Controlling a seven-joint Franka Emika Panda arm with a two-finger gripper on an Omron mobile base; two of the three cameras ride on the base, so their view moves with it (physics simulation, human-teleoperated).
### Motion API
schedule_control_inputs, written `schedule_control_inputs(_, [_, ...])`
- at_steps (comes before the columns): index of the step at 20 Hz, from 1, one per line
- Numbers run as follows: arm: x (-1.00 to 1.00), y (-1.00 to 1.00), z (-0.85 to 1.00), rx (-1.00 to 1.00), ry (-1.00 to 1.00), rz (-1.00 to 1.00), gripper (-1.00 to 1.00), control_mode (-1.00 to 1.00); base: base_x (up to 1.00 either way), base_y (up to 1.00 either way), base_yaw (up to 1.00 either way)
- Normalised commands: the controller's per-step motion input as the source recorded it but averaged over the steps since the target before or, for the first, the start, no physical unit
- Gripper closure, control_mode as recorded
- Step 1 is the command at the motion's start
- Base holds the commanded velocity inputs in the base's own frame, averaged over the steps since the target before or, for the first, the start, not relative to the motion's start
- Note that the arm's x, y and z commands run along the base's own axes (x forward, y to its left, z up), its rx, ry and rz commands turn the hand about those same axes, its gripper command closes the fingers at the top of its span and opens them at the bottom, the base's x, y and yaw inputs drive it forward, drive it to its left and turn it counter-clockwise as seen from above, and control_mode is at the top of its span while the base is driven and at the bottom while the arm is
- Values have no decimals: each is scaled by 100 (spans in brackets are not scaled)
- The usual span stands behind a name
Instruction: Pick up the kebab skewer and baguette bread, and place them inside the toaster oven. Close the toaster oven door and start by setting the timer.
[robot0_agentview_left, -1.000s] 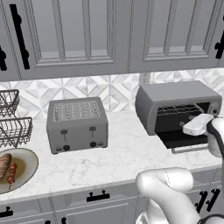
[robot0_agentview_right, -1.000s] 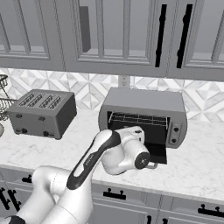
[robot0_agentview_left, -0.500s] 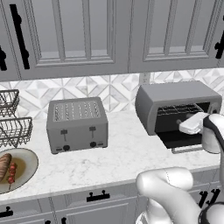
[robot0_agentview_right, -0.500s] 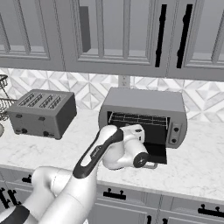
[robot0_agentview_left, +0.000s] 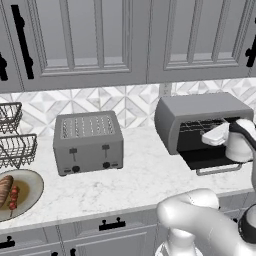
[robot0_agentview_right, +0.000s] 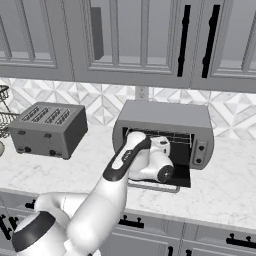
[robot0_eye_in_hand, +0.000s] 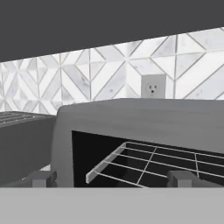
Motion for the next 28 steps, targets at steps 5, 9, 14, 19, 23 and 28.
schedule_control_inputs(5, [40, 0, -27, 4, 0, 0, -100, -100, 0, 0, 0])
schedule_control_inputs(9, [37, -4, -20, 8, 2, 0, -100, -100, 0, 0, 0])
schedule_control_inputs(14, [32, -11, -10, 7, 3, 0, -100, -100, 0, 0, 0])
schedule_control_inputs(19, [43, -10, -12, 3, 0, 0, -100, -100, 0, 0, 0])
schedule_control_inputs(23, [31, -1, -34, 0, 0, 0, -100, -100, 0, 0, 0])
schedule_control_inputs(28, [25, -4, -18, 0, 0, 0, -100, -100, 0, 0, 0])
